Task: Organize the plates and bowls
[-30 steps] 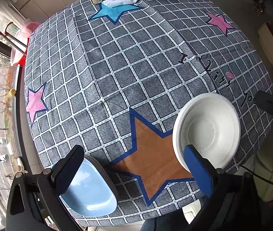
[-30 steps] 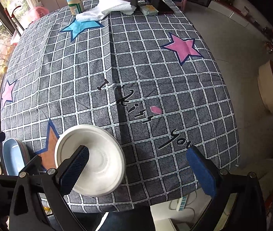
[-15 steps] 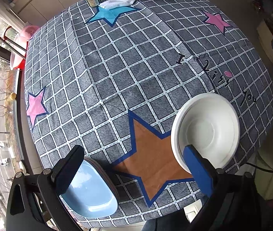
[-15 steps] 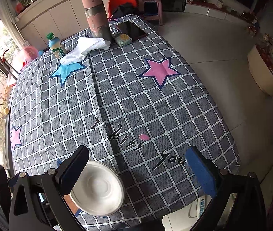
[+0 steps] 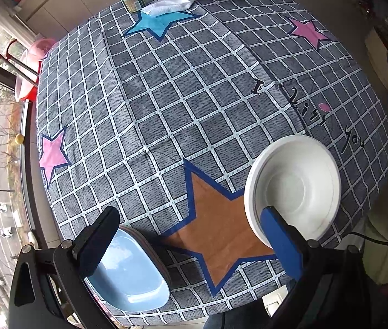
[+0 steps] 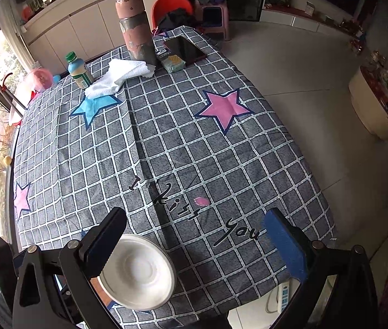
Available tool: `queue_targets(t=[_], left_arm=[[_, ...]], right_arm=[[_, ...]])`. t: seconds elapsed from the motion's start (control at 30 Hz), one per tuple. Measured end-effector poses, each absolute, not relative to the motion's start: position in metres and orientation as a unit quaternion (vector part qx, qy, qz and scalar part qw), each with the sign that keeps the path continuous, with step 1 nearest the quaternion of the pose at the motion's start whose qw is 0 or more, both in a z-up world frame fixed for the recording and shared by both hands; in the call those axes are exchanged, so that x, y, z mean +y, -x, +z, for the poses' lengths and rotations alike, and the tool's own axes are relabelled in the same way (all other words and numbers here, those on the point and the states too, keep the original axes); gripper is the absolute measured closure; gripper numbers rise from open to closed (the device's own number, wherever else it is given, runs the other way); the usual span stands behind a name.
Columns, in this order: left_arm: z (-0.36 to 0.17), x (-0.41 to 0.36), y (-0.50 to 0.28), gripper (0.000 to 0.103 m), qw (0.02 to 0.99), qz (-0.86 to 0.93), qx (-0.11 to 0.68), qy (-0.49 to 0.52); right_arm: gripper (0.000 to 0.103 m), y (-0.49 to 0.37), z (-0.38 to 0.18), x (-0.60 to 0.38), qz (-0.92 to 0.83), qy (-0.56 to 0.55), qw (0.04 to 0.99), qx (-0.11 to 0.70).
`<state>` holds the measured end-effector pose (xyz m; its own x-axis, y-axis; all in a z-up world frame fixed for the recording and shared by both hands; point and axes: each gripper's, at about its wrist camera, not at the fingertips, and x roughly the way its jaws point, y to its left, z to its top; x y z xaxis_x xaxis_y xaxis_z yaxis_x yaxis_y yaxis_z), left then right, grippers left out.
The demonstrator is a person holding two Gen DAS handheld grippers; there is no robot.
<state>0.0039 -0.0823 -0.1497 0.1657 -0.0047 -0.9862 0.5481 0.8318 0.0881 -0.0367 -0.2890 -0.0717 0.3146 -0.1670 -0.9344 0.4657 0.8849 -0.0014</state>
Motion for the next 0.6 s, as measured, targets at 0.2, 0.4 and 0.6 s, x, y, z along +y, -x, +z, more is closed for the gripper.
queue_targets(t=[0.2, 0.4, 0.6], left_arm=[[-0.15, -0.082, -0.004, 0.0, 0.731, -0.189, 0.618, -0.22], [-0.15, -0.079, -0.005, 0.0, 0.731, -0.184, 0.621, -0.215], [-0.156, -0.079, -0.004, 0.0, 0.724, -0.182, 0.632, -0.209]], right_arm=[[0.001, 0.034, -0.07, -0.284, -0.184, -0.131, 0.801, 0.554], [0.001, 0.029, -0.072, -0.276, -0.168, -0.123, 0.803, 0.559], [0.001, 0.031, -0.085, -0.275, -0.161, -0.12, 0.791, 0.578]])
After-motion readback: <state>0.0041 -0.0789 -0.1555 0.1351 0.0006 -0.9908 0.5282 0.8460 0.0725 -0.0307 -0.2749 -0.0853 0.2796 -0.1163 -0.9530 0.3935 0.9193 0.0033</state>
